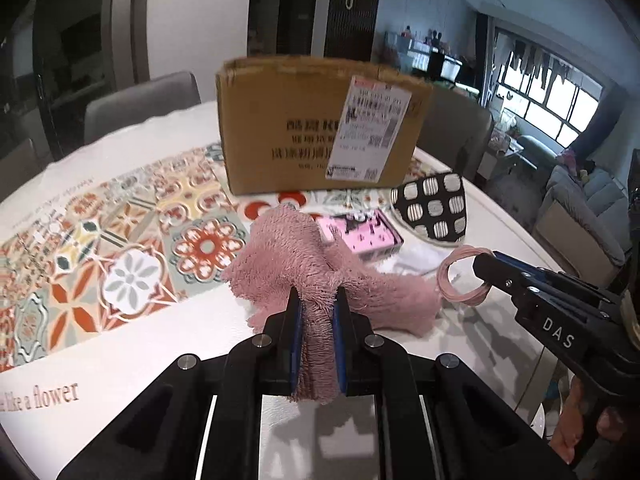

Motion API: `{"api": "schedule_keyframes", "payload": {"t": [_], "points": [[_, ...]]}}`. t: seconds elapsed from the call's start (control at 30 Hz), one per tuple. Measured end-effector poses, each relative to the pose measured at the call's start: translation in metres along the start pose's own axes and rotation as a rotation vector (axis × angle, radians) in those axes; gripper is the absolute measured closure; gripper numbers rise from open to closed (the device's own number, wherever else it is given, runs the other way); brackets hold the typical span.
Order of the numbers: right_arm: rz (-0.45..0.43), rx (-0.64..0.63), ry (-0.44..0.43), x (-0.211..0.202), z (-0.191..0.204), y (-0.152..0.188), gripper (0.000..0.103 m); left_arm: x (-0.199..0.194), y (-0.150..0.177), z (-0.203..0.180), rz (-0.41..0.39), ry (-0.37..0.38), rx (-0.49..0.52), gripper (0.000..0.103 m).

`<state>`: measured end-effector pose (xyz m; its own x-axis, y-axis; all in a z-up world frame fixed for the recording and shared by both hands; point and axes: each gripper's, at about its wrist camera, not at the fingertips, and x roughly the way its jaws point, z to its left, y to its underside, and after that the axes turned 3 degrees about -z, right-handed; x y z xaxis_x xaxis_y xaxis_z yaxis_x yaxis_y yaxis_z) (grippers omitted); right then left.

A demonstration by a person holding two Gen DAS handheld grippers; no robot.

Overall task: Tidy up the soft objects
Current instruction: 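Lift the towel and hair tie with both tools and carry them over the box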

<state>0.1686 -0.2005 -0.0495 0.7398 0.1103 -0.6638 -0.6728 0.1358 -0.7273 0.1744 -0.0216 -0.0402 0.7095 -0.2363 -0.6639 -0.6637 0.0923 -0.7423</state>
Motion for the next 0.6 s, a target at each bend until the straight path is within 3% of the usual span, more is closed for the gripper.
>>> {"api": "schedule_keyframes", "payload": {"t": [0.6], "points": [[-0.122,-0.052,-0.024,-0.039,0.023,-0.018,0.091,-0.057,-0.023,0.007,-0.161,-0.079,0.014,0.088]]}}
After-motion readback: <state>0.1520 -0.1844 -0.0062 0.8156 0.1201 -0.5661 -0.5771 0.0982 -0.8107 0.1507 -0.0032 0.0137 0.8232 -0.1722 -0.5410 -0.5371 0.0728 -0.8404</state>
